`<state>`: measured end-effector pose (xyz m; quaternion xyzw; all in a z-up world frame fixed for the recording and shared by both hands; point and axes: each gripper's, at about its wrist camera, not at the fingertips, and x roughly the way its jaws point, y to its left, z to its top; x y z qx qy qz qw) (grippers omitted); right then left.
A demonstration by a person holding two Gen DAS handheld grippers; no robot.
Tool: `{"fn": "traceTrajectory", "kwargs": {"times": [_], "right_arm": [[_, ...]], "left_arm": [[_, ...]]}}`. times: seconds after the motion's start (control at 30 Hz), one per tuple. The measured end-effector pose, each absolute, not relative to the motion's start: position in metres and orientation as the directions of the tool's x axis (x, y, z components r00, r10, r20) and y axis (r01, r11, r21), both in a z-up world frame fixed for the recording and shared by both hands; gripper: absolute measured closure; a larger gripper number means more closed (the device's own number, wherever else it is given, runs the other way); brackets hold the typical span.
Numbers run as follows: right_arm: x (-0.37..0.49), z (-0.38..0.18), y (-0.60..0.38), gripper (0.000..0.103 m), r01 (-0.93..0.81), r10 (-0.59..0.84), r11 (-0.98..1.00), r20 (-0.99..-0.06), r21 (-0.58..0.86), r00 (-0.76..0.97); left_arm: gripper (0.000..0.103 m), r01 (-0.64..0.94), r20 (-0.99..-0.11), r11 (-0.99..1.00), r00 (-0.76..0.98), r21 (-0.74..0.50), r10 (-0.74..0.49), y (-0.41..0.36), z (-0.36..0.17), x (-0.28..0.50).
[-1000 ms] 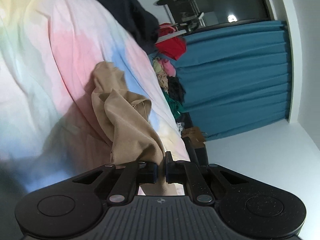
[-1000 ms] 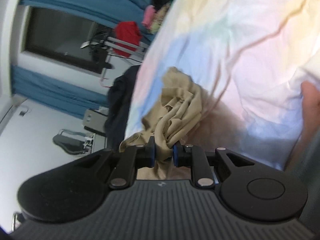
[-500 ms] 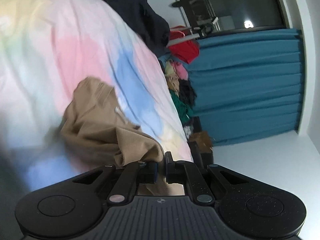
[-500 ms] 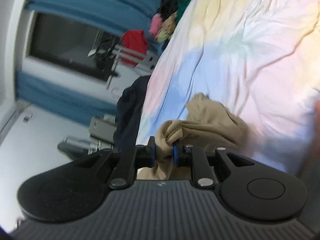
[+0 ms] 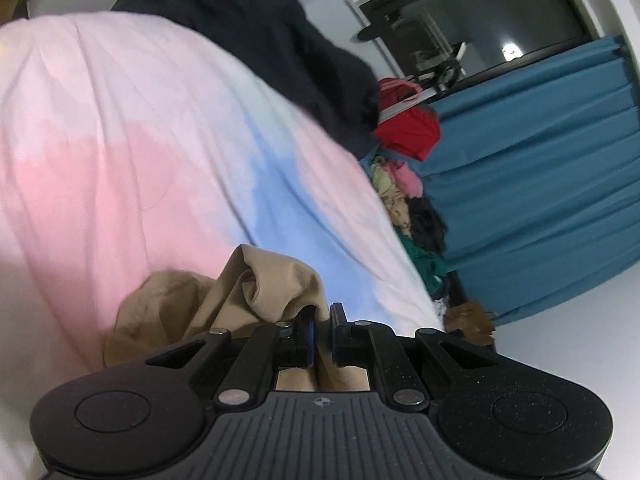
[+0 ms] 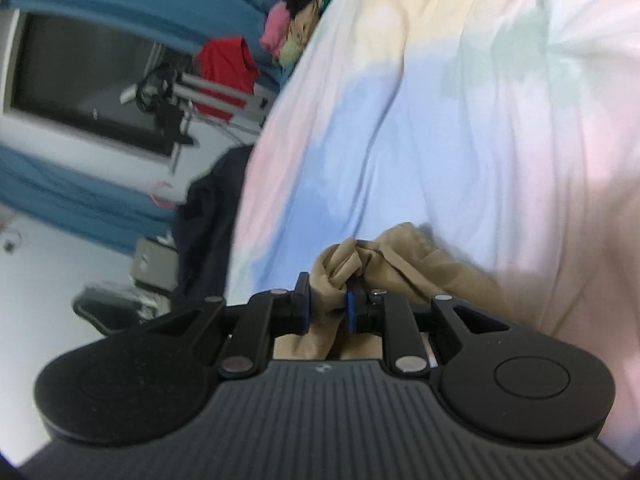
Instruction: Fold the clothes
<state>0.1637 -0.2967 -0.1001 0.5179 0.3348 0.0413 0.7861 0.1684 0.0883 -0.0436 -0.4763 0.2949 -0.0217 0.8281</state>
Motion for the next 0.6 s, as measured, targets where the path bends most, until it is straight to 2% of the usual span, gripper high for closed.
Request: {"fn": "traceTrajectory", "kwargs": {"times": [0.27, 0.47, 0.53, 0.57, 0.6], "right_arm": [[0.208, -0.122, -0.289, 0.082, 0.273, 0.418, 0.555, -0.547, 0.786, 0.725], [0.207, -0.123, -0.288, 0.081, 0.241, 0.431, 0.57, -0.535, 0.786, 0.727], [0.203, -0.117, -0.289, 0.077, 0.216, 0.438, 0.577, -0.522, 0.788, 0.732], [0.201, -0.114, -0.289, 0.075, 0.201, 0.441, 0.582, -0.514, 0.788, 0.735], [0.199, -0.111, -0.289, 0.066, 0.186, 0.444, 0.588, -0.507, 0.787, 0.739]], "left_arm": [[0.094, -0.255, -0.51, 0.601, 0.806, -0.757, -0.301, 0.09, -0.078, 0.205], [0.094, -0.241, -0.509, 0.624, 0.809, -0.744, -0.294, 0.088, -0.076, 0.2], [0.081, -0.204, -0.498, 0.656, 0.814, -0.727, -0.299, 0.083, -0.069, 0.195], [0.066, -0.175, -0.493, 0.679, 0.814, -0.713, -0.307, 0.08, -0.065, 0.194], [0.063, -0.147, -0.487, 0.701, 0.814, -0.698, -0.315, 0.077, -0.061, 0.192]]}}
